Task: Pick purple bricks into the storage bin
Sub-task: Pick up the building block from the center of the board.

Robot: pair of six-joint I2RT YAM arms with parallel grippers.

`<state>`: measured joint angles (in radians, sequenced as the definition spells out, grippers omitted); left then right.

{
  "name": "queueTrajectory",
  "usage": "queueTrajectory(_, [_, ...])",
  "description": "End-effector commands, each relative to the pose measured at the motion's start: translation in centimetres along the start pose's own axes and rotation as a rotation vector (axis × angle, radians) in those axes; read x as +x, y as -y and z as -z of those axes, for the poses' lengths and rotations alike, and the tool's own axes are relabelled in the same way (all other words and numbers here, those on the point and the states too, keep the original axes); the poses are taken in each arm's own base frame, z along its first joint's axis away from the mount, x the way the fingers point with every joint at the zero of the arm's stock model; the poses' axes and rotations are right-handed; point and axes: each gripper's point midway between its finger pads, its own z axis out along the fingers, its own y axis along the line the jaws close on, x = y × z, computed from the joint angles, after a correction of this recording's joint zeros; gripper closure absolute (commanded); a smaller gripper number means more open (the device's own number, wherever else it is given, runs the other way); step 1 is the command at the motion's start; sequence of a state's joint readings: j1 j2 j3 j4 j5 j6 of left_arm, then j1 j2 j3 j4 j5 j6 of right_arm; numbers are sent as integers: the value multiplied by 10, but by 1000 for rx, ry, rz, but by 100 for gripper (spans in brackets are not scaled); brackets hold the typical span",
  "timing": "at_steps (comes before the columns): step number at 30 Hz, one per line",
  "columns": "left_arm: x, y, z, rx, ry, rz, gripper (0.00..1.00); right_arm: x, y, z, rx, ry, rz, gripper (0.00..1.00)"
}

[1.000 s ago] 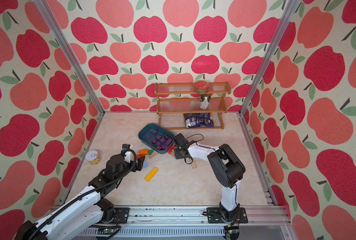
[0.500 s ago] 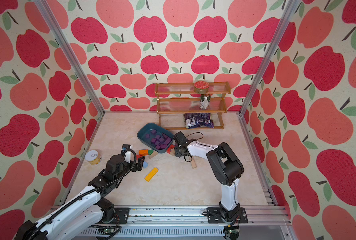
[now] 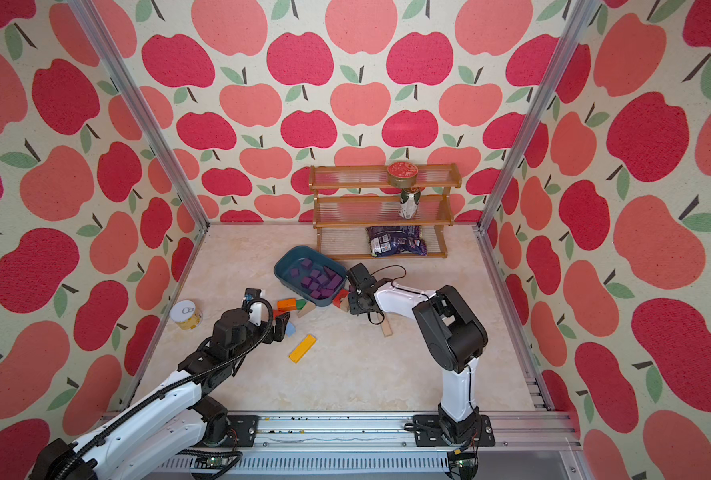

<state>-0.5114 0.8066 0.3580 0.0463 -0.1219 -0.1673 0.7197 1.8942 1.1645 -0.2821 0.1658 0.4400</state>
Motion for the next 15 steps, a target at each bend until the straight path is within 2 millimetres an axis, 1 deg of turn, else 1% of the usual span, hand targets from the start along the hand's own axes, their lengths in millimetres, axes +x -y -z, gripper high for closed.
queueTrajectory(1, [4, -1, -1, 3, -8, 18, 1, -3, 0, 10, -16, 12, -2, 75])
queueTrajectory(9, [3, 0, -1, 10, -3, 21, 1, -6, -5, 16, -32, 20, -4, 75])
queueTrajectory(15, [4, 0, -1, 8, -7, 20, 1, -8, -3, 23, -22, 18, -12, 75])
